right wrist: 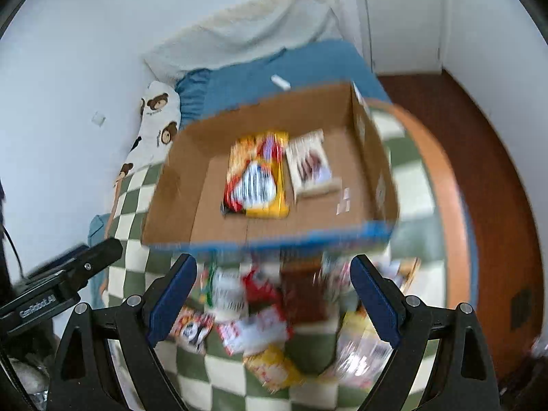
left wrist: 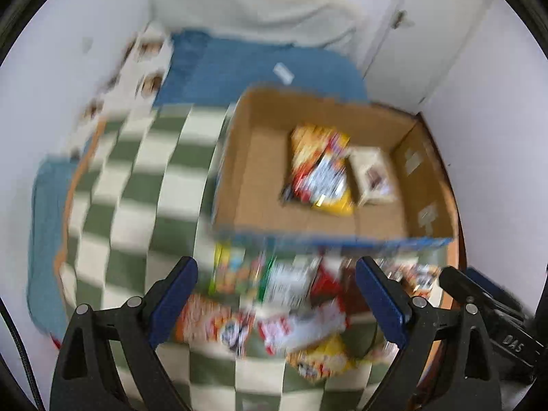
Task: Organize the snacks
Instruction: 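Move both grippers back toward the snack pile, then grasp orange sunflower-seed bag with left gripper while right grasps clear bread bag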
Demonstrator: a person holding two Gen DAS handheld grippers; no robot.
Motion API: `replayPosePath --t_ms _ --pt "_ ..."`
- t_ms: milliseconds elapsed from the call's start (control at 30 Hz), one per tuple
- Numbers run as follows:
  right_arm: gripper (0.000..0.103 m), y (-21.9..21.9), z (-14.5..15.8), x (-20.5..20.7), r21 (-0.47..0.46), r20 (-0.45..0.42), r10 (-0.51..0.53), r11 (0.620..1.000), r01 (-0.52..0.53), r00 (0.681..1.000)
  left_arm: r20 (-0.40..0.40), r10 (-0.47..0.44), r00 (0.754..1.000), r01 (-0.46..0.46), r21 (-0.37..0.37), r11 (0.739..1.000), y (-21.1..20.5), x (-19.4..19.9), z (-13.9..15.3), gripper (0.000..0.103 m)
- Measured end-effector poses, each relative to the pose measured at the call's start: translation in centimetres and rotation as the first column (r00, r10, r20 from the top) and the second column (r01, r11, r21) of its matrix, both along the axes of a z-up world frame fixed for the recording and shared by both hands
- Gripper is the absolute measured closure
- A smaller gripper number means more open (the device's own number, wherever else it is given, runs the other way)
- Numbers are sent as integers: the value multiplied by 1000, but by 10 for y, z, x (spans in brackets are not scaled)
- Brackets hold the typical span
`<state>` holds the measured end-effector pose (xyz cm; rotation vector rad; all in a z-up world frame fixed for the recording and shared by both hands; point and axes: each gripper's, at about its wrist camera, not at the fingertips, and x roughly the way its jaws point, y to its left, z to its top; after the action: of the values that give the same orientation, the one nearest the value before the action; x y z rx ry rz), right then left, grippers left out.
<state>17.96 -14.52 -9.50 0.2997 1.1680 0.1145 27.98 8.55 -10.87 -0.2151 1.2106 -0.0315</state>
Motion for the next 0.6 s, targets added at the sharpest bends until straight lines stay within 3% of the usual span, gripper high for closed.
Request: replayPosePath --t_ms 67,167,267,467,533,600 --pt "10 -8 -24 -16 27 -54 -48 998 50 997 -88 39 995 -41 -24 999 12 -11 -31 9" --pt "10 -25 -61 -38 45 -137 -125 990 132 983 -228 100 969 -117 -63 991 30 -22 -83 9" --pt "10 -42 -92 -57 22 -207 -190 980 198 960 -342 170 924 -216 -101 971 47 -26 -127 10" --pt "10 -60 -124 -74 -41 -228 -280 960 278 933 -481 311 820 -399 -88 913 63 -15 -186 10" --pt "10 -62 -135 -75 -59 -243 -293 956 287 925 -493 316 811 -392 -56 918 58 -9 -197 10" --pt "10 -61 -148 -74 -86 -258 -291 957 278 921 -487 291 824 -339 -12 941 48 -4 -205 10"
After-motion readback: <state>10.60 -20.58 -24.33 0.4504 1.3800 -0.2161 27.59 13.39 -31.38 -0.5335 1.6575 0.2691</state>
